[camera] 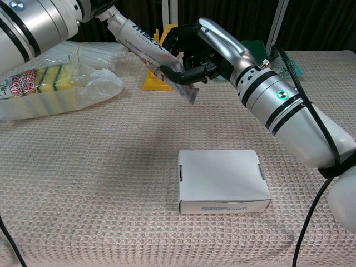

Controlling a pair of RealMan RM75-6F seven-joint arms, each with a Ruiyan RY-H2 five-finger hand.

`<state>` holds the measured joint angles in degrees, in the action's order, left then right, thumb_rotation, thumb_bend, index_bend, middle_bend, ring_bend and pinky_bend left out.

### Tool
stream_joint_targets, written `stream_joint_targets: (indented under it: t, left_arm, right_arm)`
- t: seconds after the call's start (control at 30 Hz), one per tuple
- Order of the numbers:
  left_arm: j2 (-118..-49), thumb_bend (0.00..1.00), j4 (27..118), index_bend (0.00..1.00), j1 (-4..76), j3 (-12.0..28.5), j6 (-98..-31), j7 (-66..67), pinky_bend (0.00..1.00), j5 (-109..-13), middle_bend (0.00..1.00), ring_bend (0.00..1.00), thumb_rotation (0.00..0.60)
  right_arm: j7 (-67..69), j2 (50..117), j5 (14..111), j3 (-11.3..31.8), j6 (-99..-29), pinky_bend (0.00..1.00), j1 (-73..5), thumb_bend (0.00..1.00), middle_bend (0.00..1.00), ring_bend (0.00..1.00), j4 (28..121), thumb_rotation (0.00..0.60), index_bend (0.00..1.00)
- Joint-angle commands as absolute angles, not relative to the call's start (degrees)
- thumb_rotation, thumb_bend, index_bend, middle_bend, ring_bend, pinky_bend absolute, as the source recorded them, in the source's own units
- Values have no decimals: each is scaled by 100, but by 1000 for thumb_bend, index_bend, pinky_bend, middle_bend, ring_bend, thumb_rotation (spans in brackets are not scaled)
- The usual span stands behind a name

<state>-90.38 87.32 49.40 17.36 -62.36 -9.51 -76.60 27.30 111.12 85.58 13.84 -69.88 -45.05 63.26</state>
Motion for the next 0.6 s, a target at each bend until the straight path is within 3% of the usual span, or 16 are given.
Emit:
stream_joint_targets:
  t: [0.03, 0.6]
  left_arm:
    - [-9042, 0, 8708, 71, 4936, 1737, -6223, -965, 199, -7640, 142, 79, 0]
    - [-9097, 0, 8624, 71, 4913, 1718, -6237, -1031, 199, -7647, 142, 79, 0]
  right_arm:
    - [2735, 11107, 8566, 1385, -6996, 867, -4504, 613, 838, 725, 6341, 600, 1000]
    - [2757, 11191, 8537, 1438, -7011, 867, -4525, 599, 840, 725, 6404, 600, 1000]
